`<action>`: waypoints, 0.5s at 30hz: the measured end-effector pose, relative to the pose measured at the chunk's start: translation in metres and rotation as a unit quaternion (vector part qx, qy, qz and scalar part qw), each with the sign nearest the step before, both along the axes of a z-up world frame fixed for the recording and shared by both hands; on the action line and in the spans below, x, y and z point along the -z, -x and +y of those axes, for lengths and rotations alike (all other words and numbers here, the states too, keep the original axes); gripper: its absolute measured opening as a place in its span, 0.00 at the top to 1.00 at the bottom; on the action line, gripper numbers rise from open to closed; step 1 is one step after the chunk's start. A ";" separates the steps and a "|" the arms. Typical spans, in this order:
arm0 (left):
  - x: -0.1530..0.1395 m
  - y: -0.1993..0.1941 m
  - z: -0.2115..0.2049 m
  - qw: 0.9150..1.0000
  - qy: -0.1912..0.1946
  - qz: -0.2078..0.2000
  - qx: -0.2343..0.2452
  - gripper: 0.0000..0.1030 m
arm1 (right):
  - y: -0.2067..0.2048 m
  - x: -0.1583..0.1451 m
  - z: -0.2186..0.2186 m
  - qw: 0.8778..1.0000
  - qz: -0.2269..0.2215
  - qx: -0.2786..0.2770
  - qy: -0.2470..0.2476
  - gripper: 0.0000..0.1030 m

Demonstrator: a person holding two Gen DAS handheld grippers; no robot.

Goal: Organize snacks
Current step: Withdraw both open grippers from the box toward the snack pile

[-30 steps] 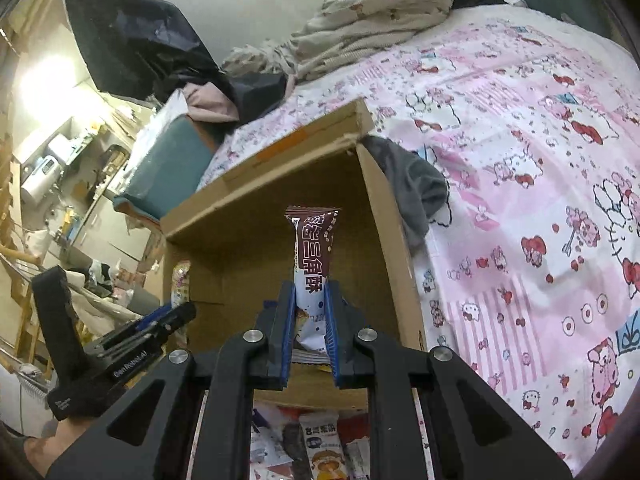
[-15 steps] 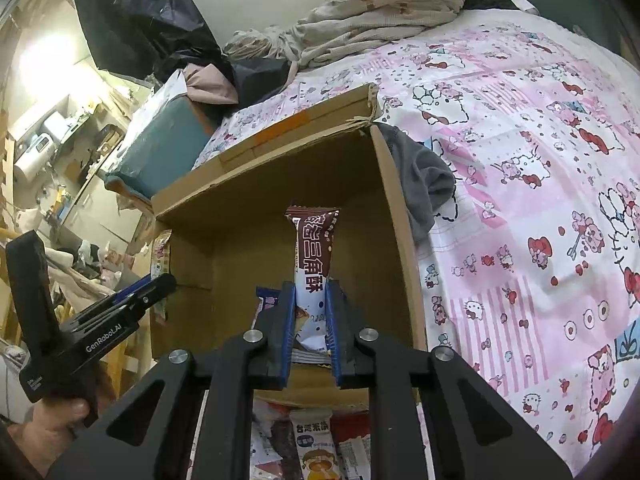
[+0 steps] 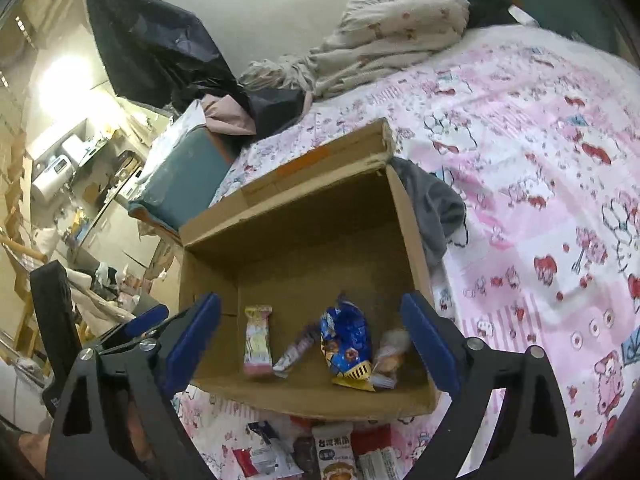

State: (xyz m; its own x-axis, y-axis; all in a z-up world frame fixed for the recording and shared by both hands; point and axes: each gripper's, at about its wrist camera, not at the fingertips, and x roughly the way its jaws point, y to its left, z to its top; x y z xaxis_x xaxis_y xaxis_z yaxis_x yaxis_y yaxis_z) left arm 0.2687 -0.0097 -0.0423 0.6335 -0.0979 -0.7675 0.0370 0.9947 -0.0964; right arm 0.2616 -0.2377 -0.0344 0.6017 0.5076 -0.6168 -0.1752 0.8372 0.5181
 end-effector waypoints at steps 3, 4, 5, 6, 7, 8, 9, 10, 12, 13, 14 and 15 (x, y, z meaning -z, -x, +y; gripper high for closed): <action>-0.002 0.002 0.002 1.000 0.001 -0.005 -0.002 0.17 | -0.001 0.002 -0.002 1.000 0.008 0.006 -0.006 0.08; -0.003 0.003 0.003 1.000 0.006 -0.008 -0.001 0.17 | -0.001 0.002 -0.003 1.000 0.010 0.007 -0.008 0.08; -0.005 0.004 0.004 1.000 0.011 -0.011 -0.002 0.17 | -0.001 0.001 -0.004 1.000 0.009 0.008 -0.010 0.08; -0.007 0.005 0.006 1.000 0.014 -0.016 -0.005 0.17 | 0.000 0.000 -0.004 1.000 0.008 0.009 -0.012 0.08; -0.008 0.006 0.007 1.000 0.016 -0.018 -0.008 0.17 | 0.000 -0.001 -0.005 1.000 0.006 0.009 -0.013 0.08; -0.009 0.007 0.008 1.000 0.017 -0.020 -0.009 0.17 | 0.001 -0.003 -0.005 1.000 0.004 0.010 -0.013 0.08; -0.009 0.008 0.009 1.000 0.017 -0.021 -0.011 0.17 | 0.002 -0.004 -0.005 1.000 0.002 0.011 -0.012 0.08; -0.010 0.008 0.010 1.000 0.016 -0.022 -0.012 0.17 | 0.003 -0.005 -0.006 1.000 0.001 0.012 -0.012 0.08; -0.011 0.010 0.010 1.000 0.013 -0.023 -0.014 0.17 | 0.006 -0.006 -0.005 1.000 0.001 0.011 -0.014 0.08; -0.012 0.011 0.009 0.999 0.010 -0.028 -0.013 0.17 | 0.008 -0.006 -0.005 1.000 0.000 0.009 -0.016 0.08; -0.014 0.014 0.009 0.999 0.008 -0.034 -0.011 0.17 | 0.009 -0.007 -0.003 1.000 0.000 0.005 -0.016 0.08; -0.015 0.016 0.008 0.999 0.005 -0.037 -0.010 0.17 | 0.011 -0.008 -0.001 1.000 -0.001 0.002 -0.014 0.08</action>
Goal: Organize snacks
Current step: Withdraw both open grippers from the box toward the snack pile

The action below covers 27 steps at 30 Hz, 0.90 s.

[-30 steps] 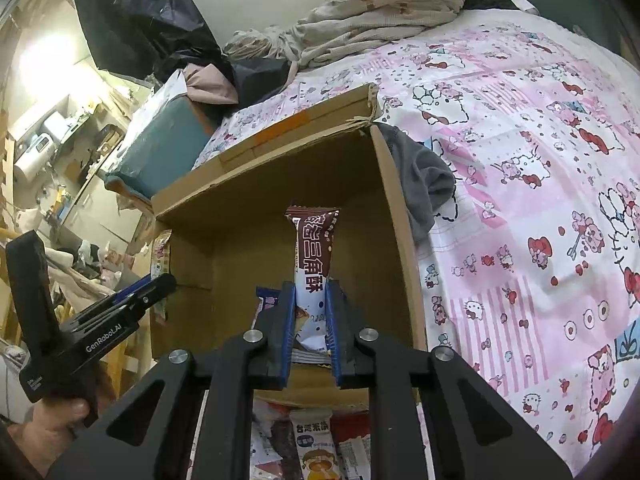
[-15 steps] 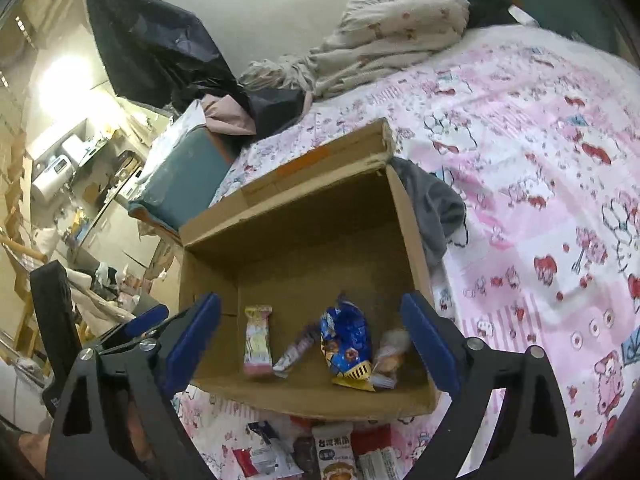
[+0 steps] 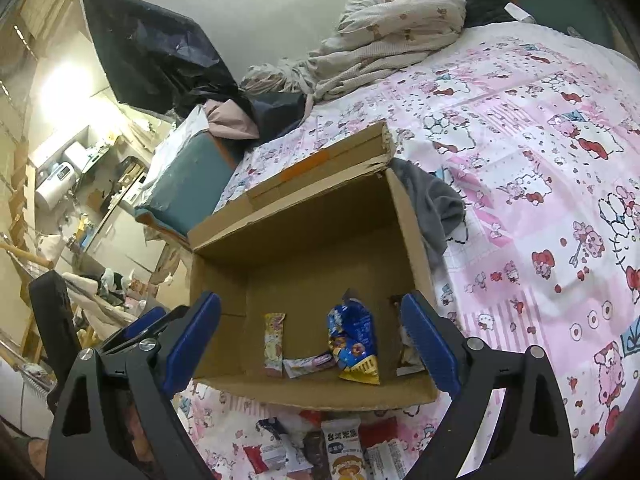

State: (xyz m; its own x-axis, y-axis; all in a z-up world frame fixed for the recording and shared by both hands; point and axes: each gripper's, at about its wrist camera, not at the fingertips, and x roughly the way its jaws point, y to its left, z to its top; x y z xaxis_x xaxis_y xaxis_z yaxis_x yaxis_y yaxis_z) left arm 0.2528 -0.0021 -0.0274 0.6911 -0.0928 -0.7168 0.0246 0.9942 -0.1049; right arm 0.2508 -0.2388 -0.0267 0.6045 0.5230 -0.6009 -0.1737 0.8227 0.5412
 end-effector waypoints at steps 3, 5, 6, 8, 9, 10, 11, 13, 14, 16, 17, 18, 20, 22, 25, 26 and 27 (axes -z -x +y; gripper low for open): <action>-0.005 0.005 0.000 1.000 -0.007 -0.008 0.001 0.17 | 0.007 -0.003 0.007 1.000 -0.006 -0.012 0.012 0.08; -0.008 0.009 0.001 1.000 -0.006 -0.011 0.001 0.17 | 0.011 -0.004 0.008 1.000 -0.008 -0.014 0.016 0.08; -0.010 0.011 0.003 1.000 -0.003 -0.012 0.002 0.17 | 0.013 -0.005 0.009 1.000 -0.007 -0.014 0.018 0.08; -0.012 0.015 0.006 1.000 0.004 -0.008 0.002 0.17 | 0.018 -0.006 0.009 1.000 -0.006 -0.013 0.023 0.08; -0.012 0.018 0.009 1.000 0.007 -0.008 0.000 0.17 | 0.021 -0.007 0.009 1.000 -0.006 -0.014 0.023 0.08; -0.012 0.020 0.011 1.000 0.010 -0.007 -0.003 0.17 | 0.025 -0.009 0.009 1.000 -0.009 -0.015 0.024 0.08; -0.012 0.023 0.013 1.000 0.012 -0.004 -0.006 0.17 | 0.028 -0.011 0.009 0.999 -0.011 -0.016 0.026 0.08; -0.012 0.029 0.018 1.000 0.020 0.002 -0.010 0.17 | 0.034 -0.014 0.008 0.999 -0.014 -0.017 0.028 0.08; -0.011 0.032 0.019 1.000 0.024 0.005 -0.012 0.17 | 0.038 -0.015 0.008 0.999 -0.013 -0.017 0.028 0.08; -0.012 0.039 0.022 0.999 0.028 0.008 -0.016 0.17 | 0.044 -0.015 0.006 1.000 -0.010 -0.016 0.024 0.08; -0.013 0.042 0.024 0.999 0.030 0.009 -0.016 0.17 | 0.048 -0.015 0.006 1.000 -0.009 -0.015 0.022 0.08; -0.014 0.047 0.027 0.999 0.036 0.008 -0.016 0.16 | 0.051 -0.016 0.005 1.000 -0.008 -0.015 0.021 0.08; -0.016 0.054 0.029 0.999 0.039 0.006 -0.020 0.16 | 0.056 -0.016 0.005 1.000 -0.007 -0.016 0.021 0.08; -0.018 0.062 0.031 0.999 0.039 0.003 -0.024 0.08 | 0.063 -0.016 0.004 1.000 -0.005 -0.016 0.022 0.08; -0.019 0.071 0.032 0.998 0.050 0.003 -0.023 0.03 | 0.071 -0.015 0.003 1.000 -0.001 -0.014 0.025 0.08; -0.019 0.074 0.032 0.998 0.050 0.006 -0.023 0.03 | 0.073 -0.015 0.002 1.000 0.000 -0.014 0.026 0.08; -0.019 0.076 0.032 0.998 0.049 0.008 -0.024 0.02 | 0.076 -0.015 0.002 1.000 0.000 -0.014 0.028 0.08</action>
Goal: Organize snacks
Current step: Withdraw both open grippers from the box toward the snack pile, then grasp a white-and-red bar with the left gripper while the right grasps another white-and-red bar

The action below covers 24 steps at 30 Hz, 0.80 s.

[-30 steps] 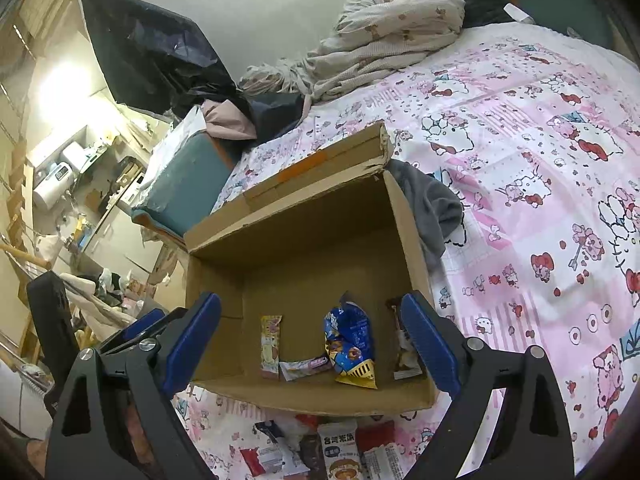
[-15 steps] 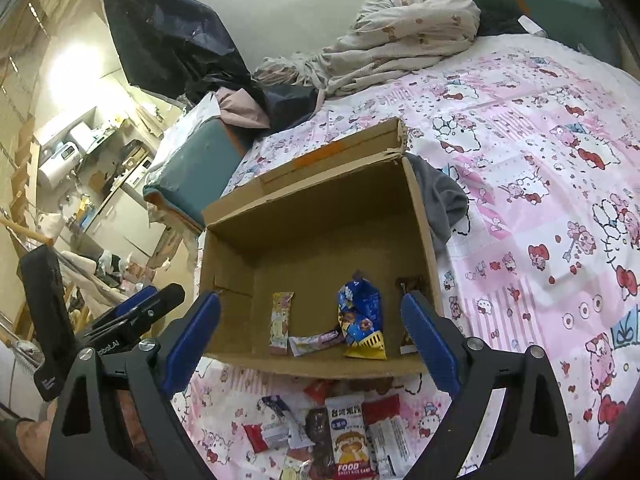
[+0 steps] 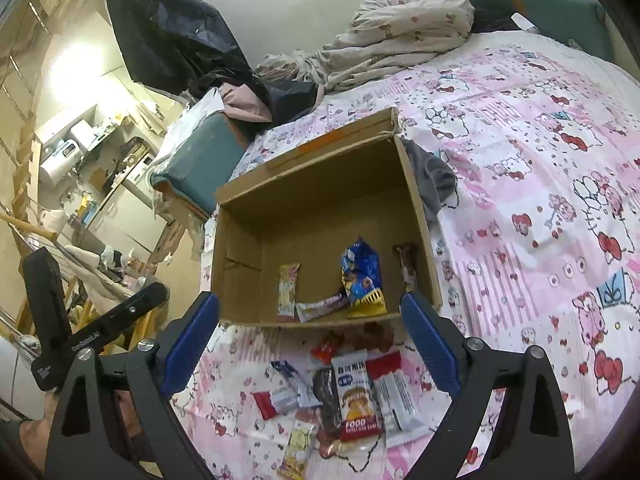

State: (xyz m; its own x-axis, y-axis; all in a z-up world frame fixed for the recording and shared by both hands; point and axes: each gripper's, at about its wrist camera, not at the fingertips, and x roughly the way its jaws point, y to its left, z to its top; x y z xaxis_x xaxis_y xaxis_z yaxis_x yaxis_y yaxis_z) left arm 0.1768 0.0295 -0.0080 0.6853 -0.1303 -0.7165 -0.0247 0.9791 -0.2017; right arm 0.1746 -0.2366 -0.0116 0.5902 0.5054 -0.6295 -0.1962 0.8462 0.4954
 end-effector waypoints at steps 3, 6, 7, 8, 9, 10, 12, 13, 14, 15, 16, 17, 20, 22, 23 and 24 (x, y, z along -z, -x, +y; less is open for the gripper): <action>0.003 0.007 -0.002 1.000 -0.008 0.010 0.000 0.02 | 0.005 0.000 -0.001 1.000 0.001 0.002 0.002 0.08; 0.009 0.011 -0.007 0.999 -0.029 0.031 0.000 0.02 | 0.009 0.004 -0.004 1.000 0.013 0.010 0.003 0.08; 0.011 0.012 -0.008 0.999 -0.031 0.038 0.002 0.02 | 0.009 0.005 -0.004 1.000 0.018 0.013 0.006 0.08; 0.013 0.014 -0.008 0.999 -0.030 0.045 0.003 0.02 | 0.010 0.008 -0.005 1.000 0.024 0.016 0.009 0.08; 0.015 0.016 -0.008 0.998 -0.028 0.050 0.004 0.02 | 0.011 0.010 -0.006 0.999 0.030 0.018 0.009 0.08; 0.016 0.018 -0.008 0.998 -0.027 0.054 0.003 0.02 | 0.012 0.013 -0.007 0.999 0.037 0.021 0.009 0.08; 0.020 0.022 -0.008 0.998 -0.027 0.061 0.001 0.02 | 0.014 0.015 -0.010 0.999 0.040 0.024 0.003 0.08; 0.022 0.023 -0.007 0.997 -0.027 0.065 0.000 0.02 | 0.014 0.015 -0.011 0.999 0.040 0.024 0.004 0.08; 0.023 0.025 -0.006 0.997 -0.026 0.069 -0.001 0.02 | 0.014 0.015 -0.011 0.999 0.039 0.025 0.008 0.08; 0.025 0.027 -0.005 0.997 -0.023 0.073 -0.003 0.02 | 0.015 0.015 -0.011 0.999 0.040 0.025 0.010 0.08; 0.027 0.029 -0.004 0.997 -0.021 0.076 -0.005 0.02 | 0.015 0.016 -0.011 0.999 0.043 0.025 0.011 0.08; 0.028 0.030 -0.003 0.997 -0.020 0.079 -0.006 0.02 | 0.016 0.018 -0.012 0.998 0.048 0.025 0.011 0.08; 0.032 0.034 0.000 0.996 -0.020 0.090 -0.012 0.02 | 0.017 0.023 -0.011 0.998 0.060 0.028 0.023 0.08; 0.035 0.035 0.002 0.995 -0.020 0.097 -0.016 0.02 | 0.018 0.028 -0.012 0.996 0.074 0.029 0.035 0.08; 0.037 0.035 0.004 0.994 -0.021 0.102 -0.020 0.02 | 0.018 0.032 -0.012 0.995 0.084 0.029 0.038 0.08; 0.041 0.035 0.006 0.993 -0.020 0.109 -0.027 0.02 | 0.018 0.036 -0.013 0.995 0.091 0.027 0.036 0.08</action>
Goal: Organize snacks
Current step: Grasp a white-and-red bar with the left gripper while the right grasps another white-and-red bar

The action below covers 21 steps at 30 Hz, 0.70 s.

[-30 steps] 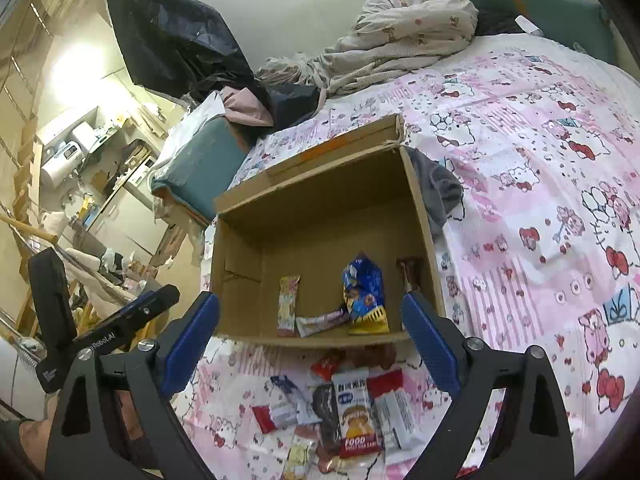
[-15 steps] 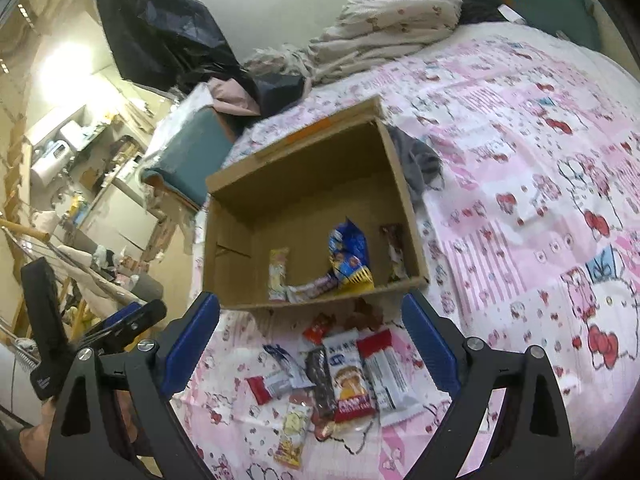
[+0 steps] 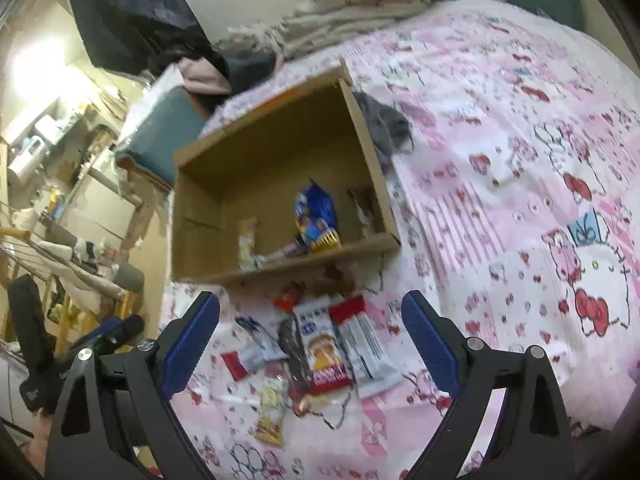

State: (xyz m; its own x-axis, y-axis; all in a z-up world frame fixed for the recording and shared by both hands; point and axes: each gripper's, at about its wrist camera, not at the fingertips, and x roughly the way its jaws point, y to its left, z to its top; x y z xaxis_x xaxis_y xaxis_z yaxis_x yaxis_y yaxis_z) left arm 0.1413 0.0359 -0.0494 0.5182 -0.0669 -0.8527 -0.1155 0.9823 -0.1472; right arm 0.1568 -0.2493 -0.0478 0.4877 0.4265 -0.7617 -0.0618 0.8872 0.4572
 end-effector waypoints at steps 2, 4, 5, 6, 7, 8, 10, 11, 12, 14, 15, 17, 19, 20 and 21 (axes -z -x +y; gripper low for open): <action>0.007 -0.002 0.004 1.000 -0.003 0.014 -0.011 0.02 | 0.000 0.004 0.000 1.000 0.011 -0.005 -0.009 0.08; 0.014 -0.003 0.008 0.999 -0.004 0.028 -0.019 0.02 | -0.001 0.007 0.002 1.000 0.018 -0.008 -0.010 0.08; 0.017 -0.003 0.010 0.999 -0.001 0.033 -0.022 0.02 | -0.001 0.009 0.003 1.000 0.023 -0.008 -0.006 0.08; 0.022 -0.004 0.012 0.999 0.000 0.039 -0.026 0.02 | -0.003 0.013 0.003 0.999 0.032 -0.007 -0.001 0.08; 0.025 -0.005 0.013 0.999 -0.001 0.044 -0.028 0.02 | -0.004 0.016 0.004 0.999 0.039 -0.004 0.002 0.08; 0.030 -0.007 0.012 0.998 -0.003 0.053 -0.027 0.02 | -0.006 0.019 0.003 0.999 0.047 0.001 0.003 0.08; 0.042 -0.012 0.009 0.997 -0.001 0.071 -0.018 0.02 | -0.008 0.026 -0.001 0.998 0.061 0.012 -0.001 0.08; 0.050 -0.015 0.003 0.996 -0.008 0.083 -0.004 0.02 | -0.009 0.029 -0.003 0.997 0.068 0.018 -0.003 0.08; 0.056 -0.018 -0.005 0.995 -0.020 0.094 0.013 0.02 | -0.010 0.031 -0.006 0.997 0.075 0.023 -0.005 0.08; 0.073 -0.026 -0.030 0.988 -0.047 0.125 0.074 0.02 | -0.012 0.034 -0.009 0.996 0.082 0.030 -0.008 0.08; 0.082 -0.028 -0.048 0.981 -0.067 0.142 0.115 0.02 | -0.012 0.035 -0.011 0.996 0.084 0.033 -0.013 0.08; 0.095 -0.029 -0.078 0.965 -0.100 0.156 0.186 0.02 | -0.014 0.036 -0.016 0.995 0.086 0.038 -0.029 0.08; 0.105 -0.031 -0.097 0.950 -0.139 0.157 0.231 0.03 | -0.015 0.035 -0.019 0.995 0.084 0.042 -0.033 0.08; 0.109 -0.032 -0.104 0.943 -0.166 0.154 0.245 0.04 | -0.015 0.035 -0.020 0.995 0.084 0.045 -0.034 0.08; 0.114 -0.034 -0.110 0.934 -0.190 0.150 0.263 0.08 | -0.016 0.036 -0.021 0.995 0.085 0.048 -0.035 0.08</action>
State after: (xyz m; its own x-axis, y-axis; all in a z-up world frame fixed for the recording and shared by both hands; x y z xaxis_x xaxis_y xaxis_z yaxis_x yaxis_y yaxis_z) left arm 0.1757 -0.0741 -0.1637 0.2325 0.0926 -0.9682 0.4169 0.8899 0.1852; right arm 0.1726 -0.2706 -0.0833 0.3965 0.4393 -0.8061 0.1055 0.8504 0.5154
